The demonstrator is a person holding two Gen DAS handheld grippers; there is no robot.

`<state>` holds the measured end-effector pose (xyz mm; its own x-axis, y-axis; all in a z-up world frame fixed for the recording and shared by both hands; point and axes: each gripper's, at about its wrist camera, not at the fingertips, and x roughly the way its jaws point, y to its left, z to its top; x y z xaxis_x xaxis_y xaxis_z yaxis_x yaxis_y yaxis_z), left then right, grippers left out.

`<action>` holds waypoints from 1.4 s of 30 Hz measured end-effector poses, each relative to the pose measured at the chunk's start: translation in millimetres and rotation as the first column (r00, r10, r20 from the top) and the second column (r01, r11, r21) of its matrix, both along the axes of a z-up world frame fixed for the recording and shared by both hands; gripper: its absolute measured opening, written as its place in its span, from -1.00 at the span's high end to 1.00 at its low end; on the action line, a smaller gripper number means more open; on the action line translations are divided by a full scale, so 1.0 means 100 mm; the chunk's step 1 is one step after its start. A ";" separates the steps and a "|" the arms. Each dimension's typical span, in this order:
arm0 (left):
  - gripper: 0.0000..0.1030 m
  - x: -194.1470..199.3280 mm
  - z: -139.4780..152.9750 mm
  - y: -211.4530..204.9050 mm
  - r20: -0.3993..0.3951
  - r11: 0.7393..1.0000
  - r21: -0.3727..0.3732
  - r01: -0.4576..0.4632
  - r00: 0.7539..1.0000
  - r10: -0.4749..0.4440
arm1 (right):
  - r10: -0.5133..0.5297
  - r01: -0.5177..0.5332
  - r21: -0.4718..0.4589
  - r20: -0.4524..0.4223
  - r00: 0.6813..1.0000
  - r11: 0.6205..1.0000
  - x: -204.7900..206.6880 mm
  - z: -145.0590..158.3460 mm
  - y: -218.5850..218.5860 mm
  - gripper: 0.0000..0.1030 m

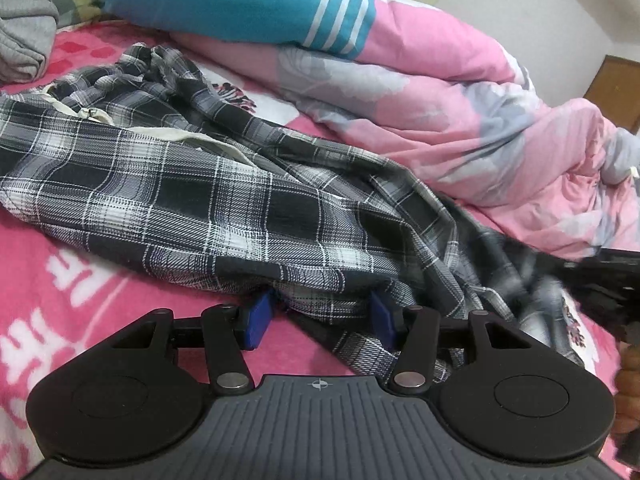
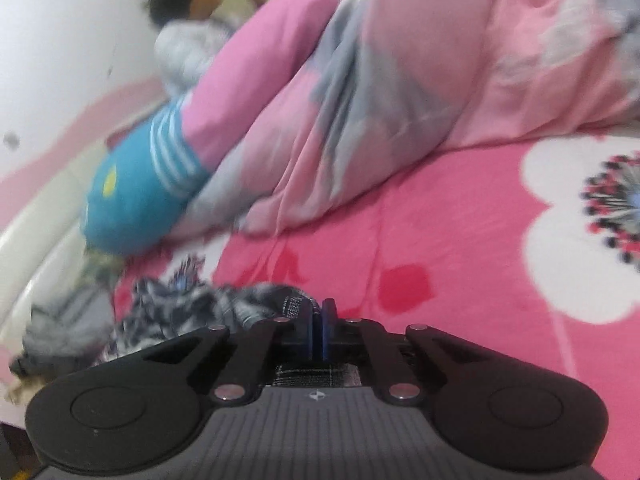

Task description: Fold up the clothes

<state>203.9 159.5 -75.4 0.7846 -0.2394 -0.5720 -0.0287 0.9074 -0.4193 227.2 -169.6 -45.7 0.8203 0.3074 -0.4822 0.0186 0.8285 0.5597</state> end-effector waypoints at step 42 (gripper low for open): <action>-0.01 -0.28 0.14 0.20 0.118 0.987 -0.157 0.025 0.993 -0.007 | 0.240 -0.240 -0.203 -0.025 0.970 0.949 -2.71 0.69 0.30 -0.26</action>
<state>176.3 179.6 -61.3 0.8392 -0.3325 -0.4303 0.0431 0.8295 -0.5568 -44.2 -139.8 23.8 0.7340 0.3913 -0.5551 -0.1951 0.9044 0.3796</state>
